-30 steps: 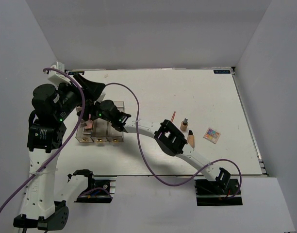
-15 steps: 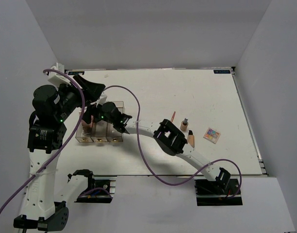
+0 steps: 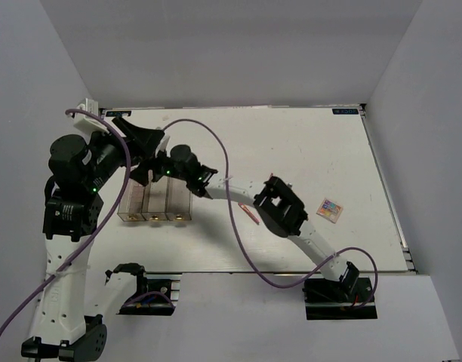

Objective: Organize the makeup

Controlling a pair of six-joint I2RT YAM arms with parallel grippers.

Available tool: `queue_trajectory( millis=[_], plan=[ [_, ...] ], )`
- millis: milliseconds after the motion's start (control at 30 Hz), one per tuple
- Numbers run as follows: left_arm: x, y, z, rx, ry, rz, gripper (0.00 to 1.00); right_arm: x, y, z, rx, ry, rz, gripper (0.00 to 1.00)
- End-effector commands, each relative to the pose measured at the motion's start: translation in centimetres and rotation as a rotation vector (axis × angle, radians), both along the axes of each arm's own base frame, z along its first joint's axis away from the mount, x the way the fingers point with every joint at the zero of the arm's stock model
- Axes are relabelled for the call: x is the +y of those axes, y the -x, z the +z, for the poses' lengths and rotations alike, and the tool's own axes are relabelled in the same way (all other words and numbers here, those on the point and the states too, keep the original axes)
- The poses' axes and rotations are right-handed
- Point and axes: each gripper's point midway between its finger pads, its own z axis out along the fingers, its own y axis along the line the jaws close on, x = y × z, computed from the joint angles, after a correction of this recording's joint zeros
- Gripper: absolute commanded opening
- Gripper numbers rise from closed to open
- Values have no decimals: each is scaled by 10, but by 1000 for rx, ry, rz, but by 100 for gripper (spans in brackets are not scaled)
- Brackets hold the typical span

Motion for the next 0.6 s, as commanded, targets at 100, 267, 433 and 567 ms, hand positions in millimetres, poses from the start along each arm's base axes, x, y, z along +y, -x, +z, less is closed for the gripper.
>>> queue_trajectory(
  millis=[100,267,433,567],
  plan=[
    [-24,-10,-16,21,31,-136,77,-90,-44,127,-210,-125,82,87],
    [-36,-22,-38,56,60,-201,75,-186,-95,119,-175,53,45,89],
    [-43,-31,-43,59,75,-244,75,-288,-116,115,-183,272,-54,81],
    [-54,-40,-66,120,78,-286,73,-377,-126,98,-169,532,-194,45]
  ],
)
